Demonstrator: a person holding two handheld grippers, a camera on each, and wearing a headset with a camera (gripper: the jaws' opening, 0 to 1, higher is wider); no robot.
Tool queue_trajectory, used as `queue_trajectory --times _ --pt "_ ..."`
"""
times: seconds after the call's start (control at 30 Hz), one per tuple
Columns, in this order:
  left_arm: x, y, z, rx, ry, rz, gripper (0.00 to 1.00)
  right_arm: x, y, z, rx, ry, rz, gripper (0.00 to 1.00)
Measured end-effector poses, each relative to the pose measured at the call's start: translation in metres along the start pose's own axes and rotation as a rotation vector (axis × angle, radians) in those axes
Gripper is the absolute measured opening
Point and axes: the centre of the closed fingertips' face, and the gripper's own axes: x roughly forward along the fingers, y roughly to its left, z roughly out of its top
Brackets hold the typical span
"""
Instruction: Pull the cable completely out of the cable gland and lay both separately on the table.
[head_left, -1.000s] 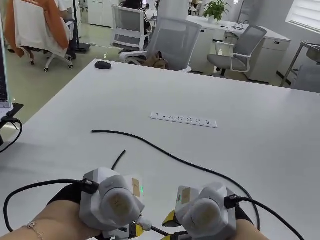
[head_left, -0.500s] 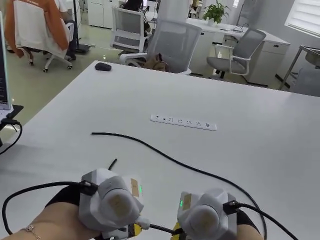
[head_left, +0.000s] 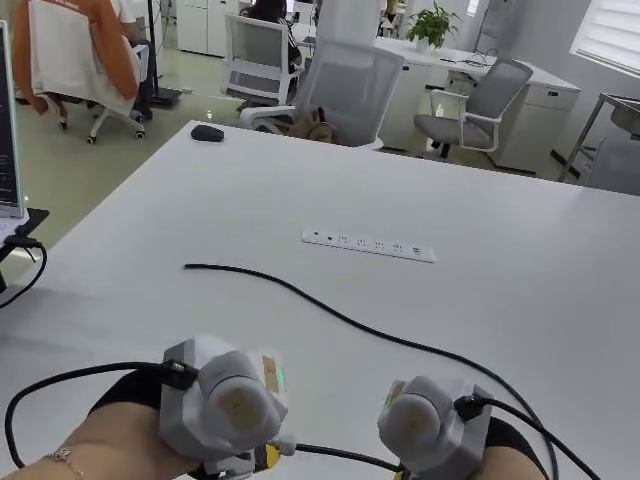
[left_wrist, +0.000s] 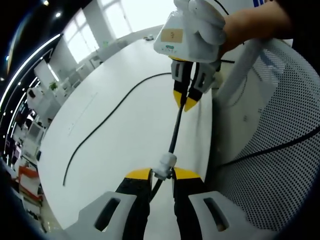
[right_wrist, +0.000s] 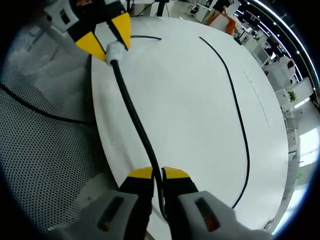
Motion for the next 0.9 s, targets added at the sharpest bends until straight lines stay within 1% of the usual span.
queue_trajectory --times 0.03,0.1,0.17,0.2,0.23,0.27,0.3,0.33,0.37,0.4,0.43,0.47,0.5,0.53,0.63,0.67,0.73,0.8,0.83,0.87,0.9 --pt "0.000 0.000 -0.001 -0.009 -0.001 -0.002 0.17 0.000 -0.002 -0.003 0.005 0.013 -0.009 0.04" --pt "0.000 0.000 -0.002 0.000 0.006 0.000 0.17 0.000 -0.003 -0.005 0.010 0.025 -0.013 0.05" --pt "0.001 -0.001 -0.004 0.009 0.018 0.000 0.17 -0.001 0.003 0.001 0.005 -0.011 0.015 0.07" --pt "0.001 -0.001 -0.005 0.014 0.022 0.000 0.17 0.000 0.010 0.010 0.014 -0.052 0.049 0.08" --pt "0.002 -0.002 -0.005 0.015 0.025 -0.003 0.17 -0.001 0.014 0.014 0.004 -0.072 0.066 0.10" --pt "0.002 -0.003 -0.005 0.020 0.027 -0.006 0.17 -0.003 0.020 0.025 -0.018 -0.117 0.094 0.13" --pt "0.002 -0.003 -0.005 0.023 0.028 -0.008 0.17 -0.005 0.026 0.036 -0.004 -0.175 0.128 0.19" --pt "0.002 -0.004 -0.005 0.026 0.029 -0.011 0.17 -0.009 0.032 0.048 0.028 -0.237 0.166 0.23" --pt "0.003 -0.006 -0.005 0.032 0.031 -0.015 0.17 -0.017 0.039 0.063 0.053 -0.318 0.214 0.24" --pt "0.003 -0.007 -0.005 0.037 0.033 -0.019 0.17 -0.023 0.042 0.075 0.066 -0.378 0.245 0.25" --pt "0.004 -0.007 -0.005 0.038 0.034 -0.020 0.17 -0.026 0.044 0.078 0.062 -0.397 0.253 0.25" --pt "0.004 -0.007 -0.005 0.040 0.034 -0.023 0.17 -0.031 0.045 0.086 0.058 -0.436 0.264 0.25" --pt "0.004 -0.008 -0.005 0.040 0.033 -0.026 0.17 -0.033 0.046 0.090 0.055 -0.457 0.270 0.25" --pt "0.004 -0.009 -0.004 0.037 0.030 -0.034 0.17 -0.036 0.046 0.096 0.045 -0.490 0.269 0.24" --pt "0.004 -0.011 0.001 0.019 0.004 -0.046 0.17 -0.039 0.053 0.101 0.014 -0.505 0.279 0.21" --pt "0.003 -0.010 0.002 0.016 -0.001 -0.045 0.17 -0.039 0.057 0.102 -0.014 -0.505 0.288 0.20" --pt "0.003 -0.009 0.005 0.013 -0.012 -0.041 0.17 -0.036 0.061 0.100 -0.051 -0.486 0.284 0.19" --pt "0.002 -0.008 0.007 0.002 -0.024 -0.041 0.17 -0.034 0.063 0.096 -0.088 -0.467 0.283 0.10" --pt "0.002 -0.011 0.007 -0.006 -0.025 -0.054 0.17 -0.034 0.057 0.096 -0.098 -0.471 0.249 0.06" --pt "0.003 -0.011 0.007 -0.006 -0.030 -0.055 0.17 -0.034 0.055 0.095 -0.097 -0.462 0.239 0.03" --pt "0.003 -0.009 0.006 0.009 -0.020 -0.043 0.17 -0.034 0.055 0.095 -0.081 -0.464 0.250 0.03"
